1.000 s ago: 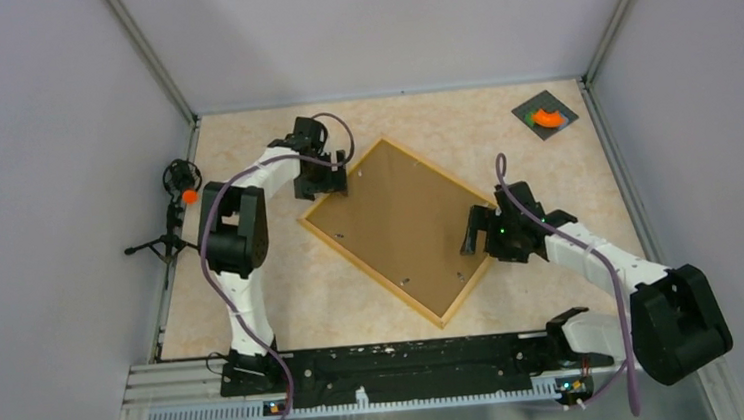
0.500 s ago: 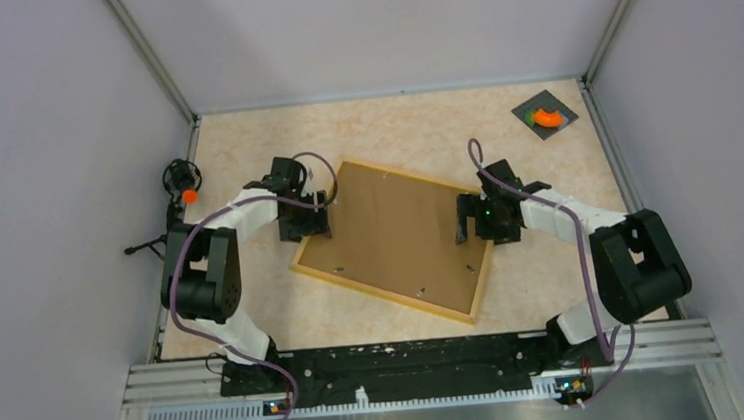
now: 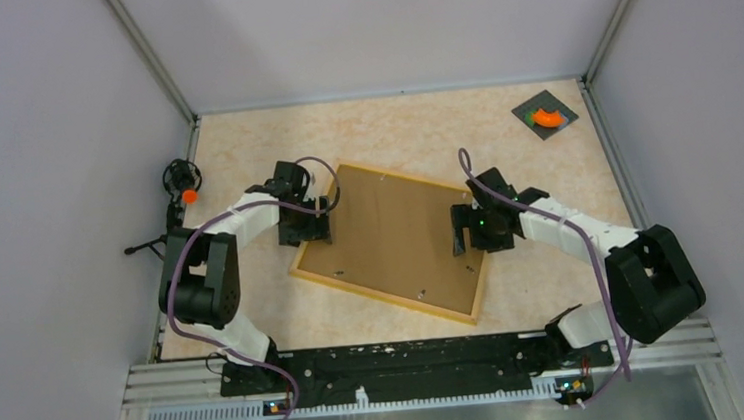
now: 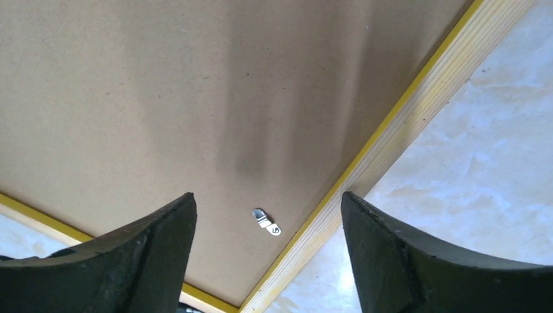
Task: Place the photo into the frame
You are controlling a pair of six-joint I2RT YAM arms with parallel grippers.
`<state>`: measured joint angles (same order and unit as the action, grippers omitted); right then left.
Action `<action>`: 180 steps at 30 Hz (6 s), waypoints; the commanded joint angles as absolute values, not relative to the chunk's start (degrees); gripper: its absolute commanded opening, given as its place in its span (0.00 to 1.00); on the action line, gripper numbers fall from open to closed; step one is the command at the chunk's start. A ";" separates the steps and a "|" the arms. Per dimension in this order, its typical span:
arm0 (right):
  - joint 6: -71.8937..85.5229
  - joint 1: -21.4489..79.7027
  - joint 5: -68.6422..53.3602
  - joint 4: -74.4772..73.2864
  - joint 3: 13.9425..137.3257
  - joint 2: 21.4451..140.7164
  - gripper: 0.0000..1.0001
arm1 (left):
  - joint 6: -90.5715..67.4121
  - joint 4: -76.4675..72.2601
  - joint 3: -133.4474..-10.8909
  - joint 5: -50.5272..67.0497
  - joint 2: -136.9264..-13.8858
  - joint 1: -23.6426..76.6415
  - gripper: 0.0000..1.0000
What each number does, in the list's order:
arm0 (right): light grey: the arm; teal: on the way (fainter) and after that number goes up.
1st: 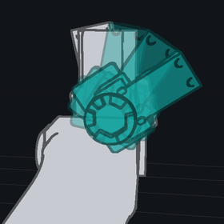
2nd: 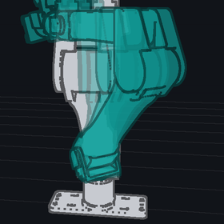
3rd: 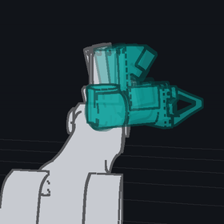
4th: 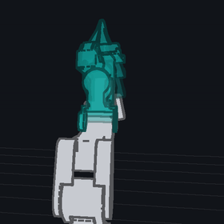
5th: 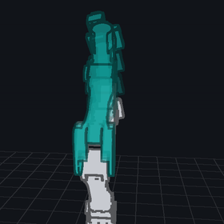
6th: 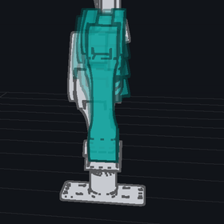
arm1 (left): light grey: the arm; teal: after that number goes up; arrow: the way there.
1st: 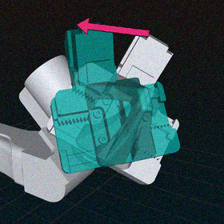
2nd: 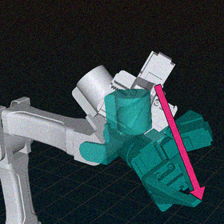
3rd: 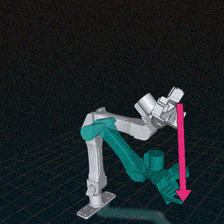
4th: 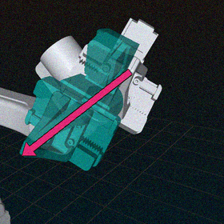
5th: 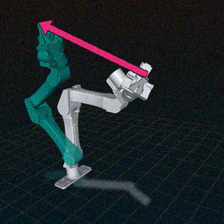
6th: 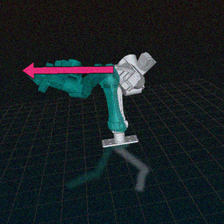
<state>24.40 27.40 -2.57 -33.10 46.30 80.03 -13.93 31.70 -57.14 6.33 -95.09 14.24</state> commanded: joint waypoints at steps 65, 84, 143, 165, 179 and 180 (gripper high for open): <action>34.76 34.80 9.69 -35.30 45.96 81.89 0.50 | -14.06 31.06 -55.20 11.93 -91.84 14.62 0.74; 37.05 34.11 11.68 -33.35 45.55 83.78 0.49 | -14.06 30.75 -54.93 13.30 -91.78 14.59 0.70; 32.75 24.37 -7.55 -19.95 46.30 82.50 0.72 | -17.97 32.57 -54.79 12.35 -93.23 14.59 0.71; 19.34 23.73 17.90 -44.54 94.39 109.22 0.97 | -36.44 34.06 -39.94 11.30 -57.38 22.39 0.98; 33.45 23.73 0.80 -28.74 49.22 75.41 0.95 | -28.96 12.16 -61.78 -0.54 -81.51 18.64 0.98; 34.22 23.73 0.35 -27.71 47.36 74.20 0.95 | -29.47 12.29 -64.11 1.98 -84.79 17.56 0.98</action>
